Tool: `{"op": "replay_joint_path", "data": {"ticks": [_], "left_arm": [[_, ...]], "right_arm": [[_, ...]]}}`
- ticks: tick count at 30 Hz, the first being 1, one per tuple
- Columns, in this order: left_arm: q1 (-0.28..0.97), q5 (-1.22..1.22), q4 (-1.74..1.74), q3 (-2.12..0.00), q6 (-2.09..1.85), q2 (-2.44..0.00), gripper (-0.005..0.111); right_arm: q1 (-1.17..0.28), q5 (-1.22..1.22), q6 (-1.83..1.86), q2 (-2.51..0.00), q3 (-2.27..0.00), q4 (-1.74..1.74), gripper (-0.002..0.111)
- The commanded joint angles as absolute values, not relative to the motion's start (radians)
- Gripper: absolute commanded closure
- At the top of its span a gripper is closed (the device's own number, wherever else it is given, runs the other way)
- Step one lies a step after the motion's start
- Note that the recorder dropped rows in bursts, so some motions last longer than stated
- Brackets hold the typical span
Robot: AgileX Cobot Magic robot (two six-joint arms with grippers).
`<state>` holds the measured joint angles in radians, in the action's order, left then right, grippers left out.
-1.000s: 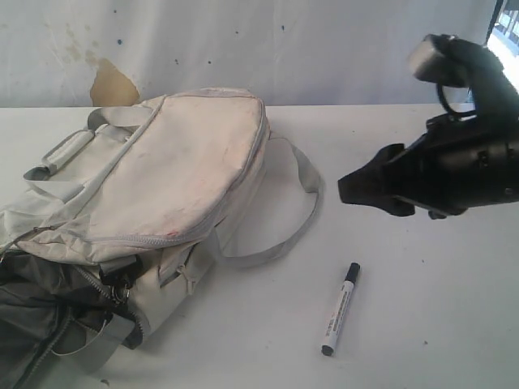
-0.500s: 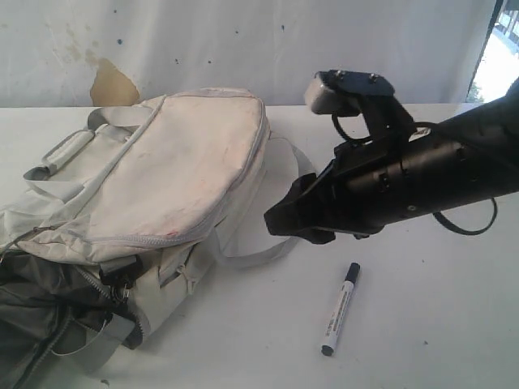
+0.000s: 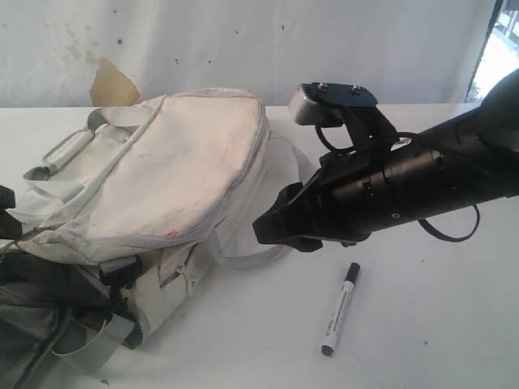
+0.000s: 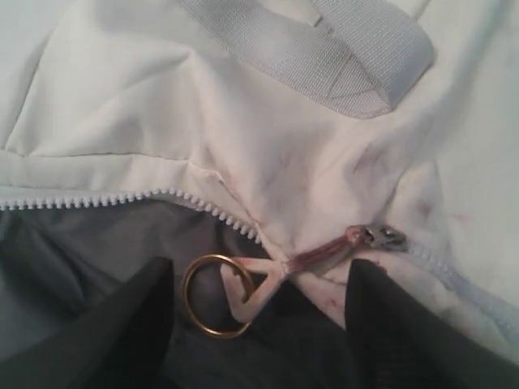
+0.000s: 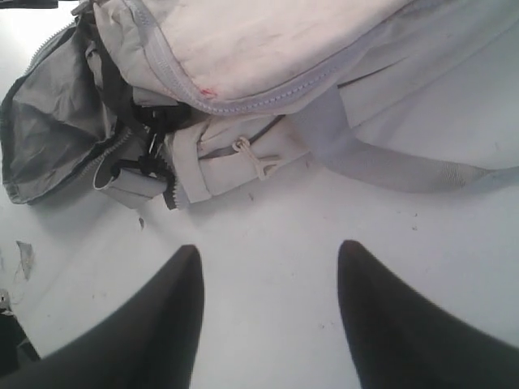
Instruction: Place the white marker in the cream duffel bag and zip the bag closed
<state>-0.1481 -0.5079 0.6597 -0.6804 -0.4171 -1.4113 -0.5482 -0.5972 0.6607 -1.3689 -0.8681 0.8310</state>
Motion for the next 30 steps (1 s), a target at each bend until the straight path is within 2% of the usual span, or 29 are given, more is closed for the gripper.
{"op": "replay_joint_path", "data": {"ticks": [1,4,6,10,17,30], "left_arm": [[-0.149,-0.500,0.686,-0.689,-0.485,-1.442,0.041],[-0.149,-0.498,0.738,-0.689,-0.616,-1.479,0.041],[-0.149,-0.504,0.817,-0.689,-0.778,-1.500,0.046],[-0.149,-0.515,0.872,-0.689,-0.956,-1.536,0.068],[-0.149,-0.538,0.870,-0.689,-0.964,-1.535,0.107],[-0.149,-0.992,0.733,-0.830,-0.790,-1.535,0.107]], "right_arm": [[-0.551,-0.573,0.673,-1.370,-0.877,0.841,0.060],[-0.551,-0.558,0.673,-1.370,-0.877,0.841,0.060],[-0.551,-0.547,0.673,-1.370,-0.877,0.841,0.060],[-0.551,-0.538,0.673,-1.370,-0.877,0.841,0.060],[-0.551,-0.535,0.673,-1.370,-0.877,0.841,0.061],[-0.551,-0.525,0.642,-1.397,-0.877,0.839,0.061]]}}
